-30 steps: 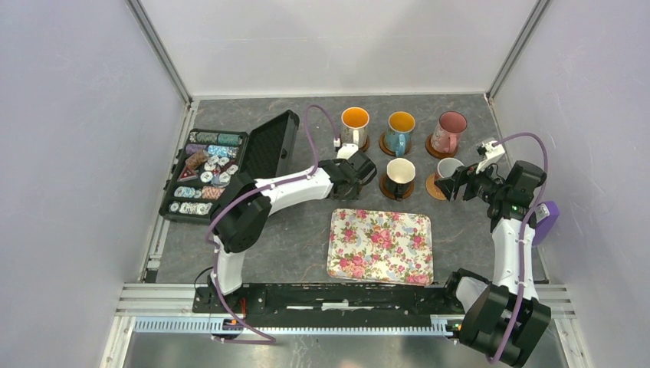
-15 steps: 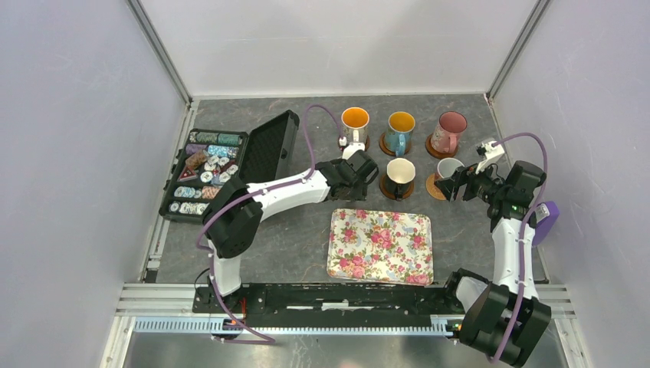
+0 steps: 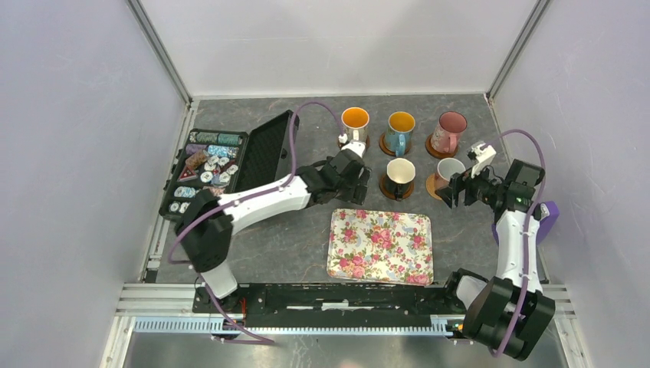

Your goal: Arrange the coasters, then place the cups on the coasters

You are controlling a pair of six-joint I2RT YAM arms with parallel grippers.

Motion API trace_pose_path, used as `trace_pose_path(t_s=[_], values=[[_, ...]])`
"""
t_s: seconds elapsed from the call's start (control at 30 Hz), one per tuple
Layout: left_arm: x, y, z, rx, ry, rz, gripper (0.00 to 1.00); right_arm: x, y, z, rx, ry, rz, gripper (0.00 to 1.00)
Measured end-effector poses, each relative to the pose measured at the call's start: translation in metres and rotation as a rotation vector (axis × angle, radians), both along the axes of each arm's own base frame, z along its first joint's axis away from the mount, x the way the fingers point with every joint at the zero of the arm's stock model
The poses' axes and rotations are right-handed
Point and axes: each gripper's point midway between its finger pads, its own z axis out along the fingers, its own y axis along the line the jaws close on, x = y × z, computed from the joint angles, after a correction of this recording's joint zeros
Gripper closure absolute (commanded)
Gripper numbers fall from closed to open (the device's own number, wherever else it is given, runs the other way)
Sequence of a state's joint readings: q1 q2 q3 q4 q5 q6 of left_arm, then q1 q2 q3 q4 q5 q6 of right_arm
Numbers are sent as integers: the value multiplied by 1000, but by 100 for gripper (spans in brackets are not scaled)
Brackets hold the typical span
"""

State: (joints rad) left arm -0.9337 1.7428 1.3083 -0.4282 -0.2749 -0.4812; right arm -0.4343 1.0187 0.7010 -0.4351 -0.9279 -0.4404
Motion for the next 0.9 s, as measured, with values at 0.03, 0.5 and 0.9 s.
trace_pose_path(t_s=[0.03, 0.5, 0.9], values=[[-2, 4, 8, -2, -23, -30, 7, -2, -1, 1, -27, -3, 18, 17], [-50, 35, 32, 48, -255, -543, 0, -82, -8, -84, -369, 158, 222, 20], [-59, 22, 19, 82, -352, -690, 0, -100, -4, -141, -436, 253, 276, 23]])
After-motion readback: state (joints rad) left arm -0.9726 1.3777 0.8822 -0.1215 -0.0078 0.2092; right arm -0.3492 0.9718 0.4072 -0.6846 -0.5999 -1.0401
